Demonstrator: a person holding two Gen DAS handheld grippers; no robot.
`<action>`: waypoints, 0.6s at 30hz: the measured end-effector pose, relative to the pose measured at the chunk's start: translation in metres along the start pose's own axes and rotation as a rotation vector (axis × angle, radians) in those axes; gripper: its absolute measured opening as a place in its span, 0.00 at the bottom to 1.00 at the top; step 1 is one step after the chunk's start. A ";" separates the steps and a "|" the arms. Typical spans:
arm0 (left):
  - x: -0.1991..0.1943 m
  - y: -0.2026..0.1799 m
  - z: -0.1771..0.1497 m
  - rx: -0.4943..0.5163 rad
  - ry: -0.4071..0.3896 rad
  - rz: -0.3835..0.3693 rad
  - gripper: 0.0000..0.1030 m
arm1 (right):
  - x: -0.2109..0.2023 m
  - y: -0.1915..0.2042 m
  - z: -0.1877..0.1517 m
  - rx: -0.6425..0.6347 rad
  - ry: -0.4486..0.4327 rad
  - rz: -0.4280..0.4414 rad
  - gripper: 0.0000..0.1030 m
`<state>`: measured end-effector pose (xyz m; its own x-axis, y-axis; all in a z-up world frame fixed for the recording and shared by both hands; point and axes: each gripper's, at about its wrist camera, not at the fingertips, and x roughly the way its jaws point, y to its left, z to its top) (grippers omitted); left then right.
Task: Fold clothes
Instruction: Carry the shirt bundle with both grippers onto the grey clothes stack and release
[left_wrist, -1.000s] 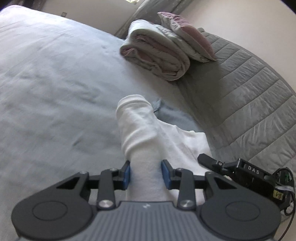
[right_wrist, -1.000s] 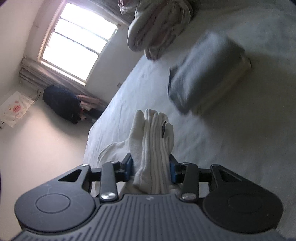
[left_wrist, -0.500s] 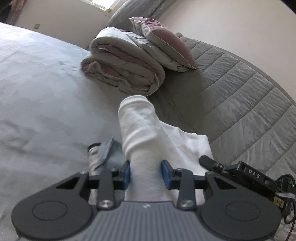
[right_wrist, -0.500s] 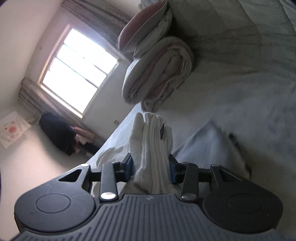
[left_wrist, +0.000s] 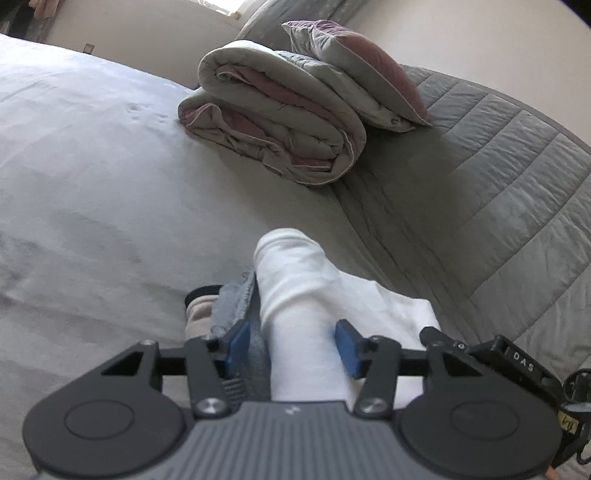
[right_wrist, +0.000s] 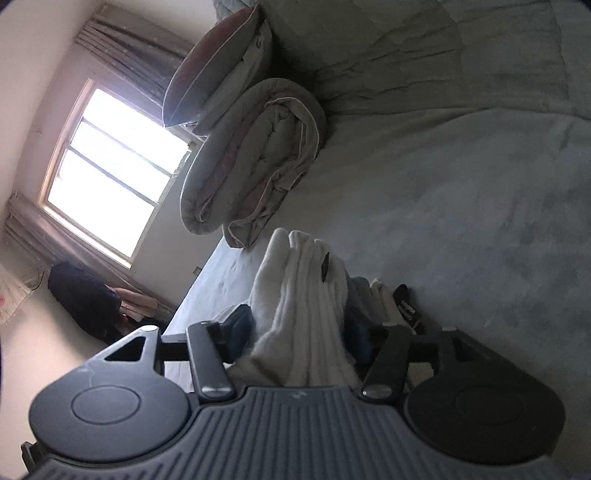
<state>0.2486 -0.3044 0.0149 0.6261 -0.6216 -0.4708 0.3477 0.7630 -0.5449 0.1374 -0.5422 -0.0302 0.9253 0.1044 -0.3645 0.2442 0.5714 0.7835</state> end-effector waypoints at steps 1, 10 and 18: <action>-0.006 -0.001 0.002 0.010 -0.011 0.006 0.51 | -0.003 0.005 0.003 -0.014 -0.007 -0.012 0.61; -0.062 -0.014 0.014 0.047 -0.024 0.021 0.52 | -0.050 0.044 0.009 -0.073 -0.039 -0.038 0.62; -0.117 -0.024 -0.001 0.081 0.000 0.084 0.54 | -0.094 0.080 -0.024 -0.121 -0.026 -0.059 0.63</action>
<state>0.1665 -0.2499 0.0822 0.6552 -0.5545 -0.5130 0.3492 0.8246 -0.4451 0.0631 -0.4868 0.0547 0.9178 0.0476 -0.3941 0.2632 0.6701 0.6940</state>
